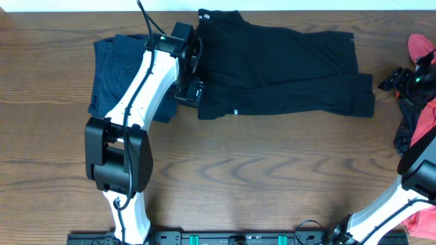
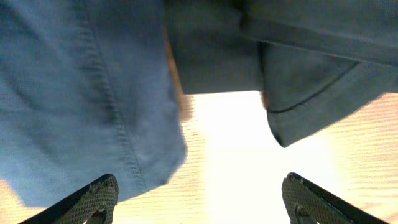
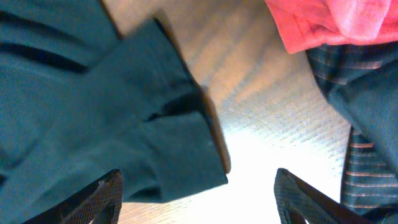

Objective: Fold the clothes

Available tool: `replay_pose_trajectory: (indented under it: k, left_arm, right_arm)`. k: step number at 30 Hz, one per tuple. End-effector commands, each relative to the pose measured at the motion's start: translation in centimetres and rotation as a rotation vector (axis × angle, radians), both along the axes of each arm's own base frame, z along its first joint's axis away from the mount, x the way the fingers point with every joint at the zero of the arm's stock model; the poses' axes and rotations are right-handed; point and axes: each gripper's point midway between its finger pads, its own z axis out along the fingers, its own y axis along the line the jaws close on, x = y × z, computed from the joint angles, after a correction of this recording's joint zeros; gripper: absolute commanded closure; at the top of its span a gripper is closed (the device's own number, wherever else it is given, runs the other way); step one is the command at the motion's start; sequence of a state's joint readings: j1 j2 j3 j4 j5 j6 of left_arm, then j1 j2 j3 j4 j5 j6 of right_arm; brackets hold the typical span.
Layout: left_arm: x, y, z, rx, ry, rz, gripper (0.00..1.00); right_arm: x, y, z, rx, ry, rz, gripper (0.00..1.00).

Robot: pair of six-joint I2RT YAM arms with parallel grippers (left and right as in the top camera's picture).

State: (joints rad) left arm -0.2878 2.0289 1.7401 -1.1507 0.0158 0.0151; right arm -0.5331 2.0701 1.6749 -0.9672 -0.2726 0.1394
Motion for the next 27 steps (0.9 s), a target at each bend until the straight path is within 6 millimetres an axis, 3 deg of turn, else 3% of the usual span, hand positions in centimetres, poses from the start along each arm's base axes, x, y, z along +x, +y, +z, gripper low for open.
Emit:
replay_pose_trajectory:
  k: [1, 5, 9, 16, 19, 20, 22, 24, 25, 27]
  left_arm:
    - [-1.4, -1.8, -1.6, -0.107, 0.059, 0.028, 0.14]
    - [-2.3, -3.1, -4.3, -0.191, 0.085, 0.043, 0.14]
    - [-2.5, -3.6, -5.8, -0.227, 0.084, 0.071, 0.14]
    - [-0.8, -4.8, -5.8, -0.269, 0.013, 0.067, 0.20]
    - [-0.2, -5.0, -5.7, -0.279, -0.015, 0.062, 0.39]
    - [-0.1, -5.0, -5.7, -0.280, -0.019, 0.061, 0.51]
    - [-0.1, -5.0, -5.7, -0.279, -0.017, 0.062, 0.73]
    - [-0.5, -4.9, -5.7, -0.273, -0.003, 0.063, 0.88]
    - [-0.7, -4.8, -5.8, -0.268, 0.008, 0.065, 0.94]
    - [-1.2, -4.2, -5.9, -0.244, 0.024, 0.072, 0.94]
  right_arm:
    - [-1.4, 1.2, -2.8, -0.006, 0.056, 0.026, 0.25]
    - [-1.3, 2.4, -6.0, -0.008, 0.026, 0.037, 0.30]
    - [-0.6, 4.3, -7.7, 0.035, -0.049, 0.071, 0.39]
    - [0.1, 5.4, -8.0, 0.071, -0.103, 0.093, 0.77]
    - [0.3, 5.3, -7.9, 0.066, -0.110, 0.093, 0.95]
    - [0.3, 5.2, -7.8, 0.066, -0.111, 0.092, 0.99]
    - [0.2, 5.1, -7.7, 0.068, -0.106, 0.088, 0.99]
    - [-0.2, 4.7, -7.6, 0.069, -0.088, 0.076, 0.99]
    - [-0.5, 4.3, -7.6, 0.064, -0.071, 0.061, 0.99]
    - [-1.7, 2.9, -7.7, 0.048, -0.015, -0.013, 0.99]
